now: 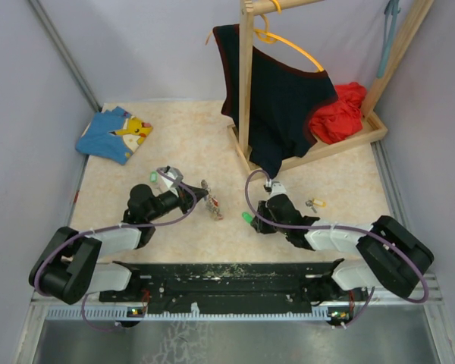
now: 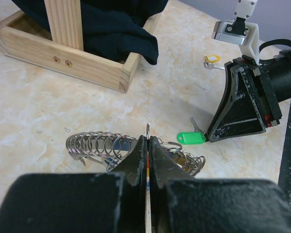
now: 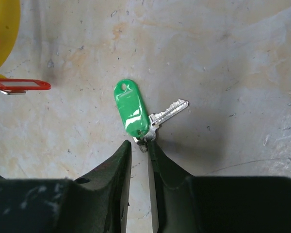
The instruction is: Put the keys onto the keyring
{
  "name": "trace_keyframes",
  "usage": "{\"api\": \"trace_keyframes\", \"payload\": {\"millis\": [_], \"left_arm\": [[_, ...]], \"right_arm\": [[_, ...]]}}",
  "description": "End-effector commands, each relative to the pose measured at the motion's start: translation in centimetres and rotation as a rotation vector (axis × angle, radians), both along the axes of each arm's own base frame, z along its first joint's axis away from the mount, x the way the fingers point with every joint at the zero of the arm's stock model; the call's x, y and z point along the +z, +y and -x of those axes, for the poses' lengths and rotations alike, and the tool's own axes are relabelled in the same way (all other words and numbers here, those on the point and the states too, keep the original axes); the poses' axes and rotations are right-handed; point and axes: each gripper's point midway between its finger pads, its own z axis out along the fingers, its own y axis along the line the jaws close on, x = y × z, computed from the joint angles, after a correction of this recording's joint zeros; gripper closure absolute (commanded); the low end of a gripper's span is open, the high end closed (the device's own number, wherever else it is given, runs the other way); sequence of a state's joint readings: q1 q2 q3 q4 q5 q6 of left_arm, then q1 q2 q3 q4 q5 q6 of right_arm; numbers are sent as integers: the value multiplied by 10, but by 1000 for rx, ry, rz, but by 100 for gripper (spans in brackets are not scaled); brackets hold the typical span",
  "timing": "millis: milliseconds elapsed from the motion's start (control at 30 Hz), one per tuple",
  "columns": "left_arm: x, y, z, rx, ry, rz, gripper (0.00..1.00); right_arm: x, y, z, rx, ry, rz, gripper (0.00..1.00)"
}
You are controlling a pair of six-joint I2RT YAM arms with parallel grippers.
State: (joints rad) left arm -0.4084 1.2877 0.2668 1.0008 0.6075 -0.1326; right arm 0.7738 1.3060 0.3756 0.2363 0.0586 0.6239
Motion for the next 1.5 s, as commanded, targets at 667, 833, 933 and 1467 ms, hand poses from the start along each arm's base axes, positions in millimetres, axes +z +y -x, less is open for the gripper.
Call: {"api": "trace_keyframes", "payload": {"millis": [667, 833, 933, 1467], "left_arm": [[18, -9, -2, -49, -94, -6, 100], [19, -12, 1, -81, -124, -21, 100], [17, -13, 3, -100, -135, -31, 100], [13, -28, 42, -345, -292, -64, 100]], "right_arm": [[66, 0, -23, 169, -269, 112, 100], [103, 3, -23, 302, -438, 134, 100], [122, 2, -24, 336, -502, 159, 100], [162, 47, -4, 787, -739, 143, 100]]}}
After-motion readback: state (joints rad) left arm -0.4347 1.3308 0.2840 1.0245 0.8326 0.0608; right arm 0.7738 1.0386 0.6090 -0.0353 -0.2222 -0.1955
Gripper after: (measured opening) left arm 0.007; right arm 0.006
